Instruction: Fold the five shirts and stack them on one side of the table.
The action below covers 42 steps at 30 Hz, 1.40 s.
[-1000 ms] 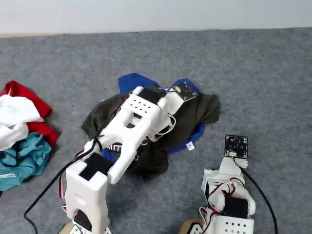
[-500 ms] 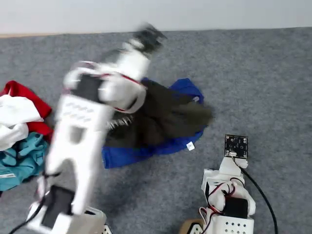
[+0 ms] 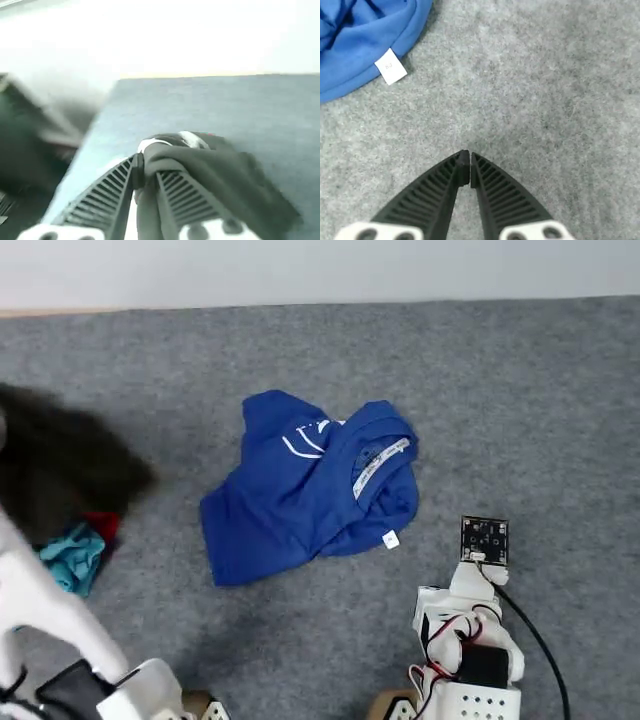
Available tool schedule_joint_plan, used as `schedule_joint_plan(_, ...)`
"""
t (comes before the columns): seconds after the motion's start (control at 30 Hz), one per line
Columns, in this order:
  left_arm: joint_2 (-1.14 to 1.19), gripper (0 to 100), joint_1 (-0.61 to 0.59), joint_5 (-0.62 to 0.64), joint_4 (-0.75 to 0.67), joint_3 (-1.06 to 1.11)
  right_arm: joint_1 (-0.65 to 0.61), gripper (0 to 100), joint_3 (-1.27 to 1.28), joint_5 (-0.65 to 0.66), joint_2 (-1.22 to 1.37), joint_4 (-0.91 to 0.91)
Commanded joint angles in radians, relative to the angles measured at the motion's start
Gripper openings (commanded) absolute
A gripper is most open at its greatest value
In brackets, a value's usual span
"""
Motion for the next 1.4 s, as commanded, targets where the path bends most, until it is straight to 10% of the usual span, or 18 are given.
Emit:
schedule_joint_plan(0.0, -0.040, 1, -0.147, -0.003, -0.109, 0.036, -0.004, 0.9, 0.015, 0.009, -0.007, 0.008)
schedule_joint_plan(0.37, -0.041, 1, -0.390, -0.009, -0.391, 0.318, -0.004, 0.9, 0.015, 0.009, -0.007, 0.008)
schedule_joint_plan(0.77, -0.052, 34, -0.422, -0.043, -0.431, 0.463, -0.004, 0.9, 0.015, 0.009, -0.007, 0.008)
schedule_joint_plan(1.37, -0.282, 33, -0.149, -0.066, 0.450, 0.317, -0.004, 0.9, 0.015, 0.009, -0.007, 0.008)
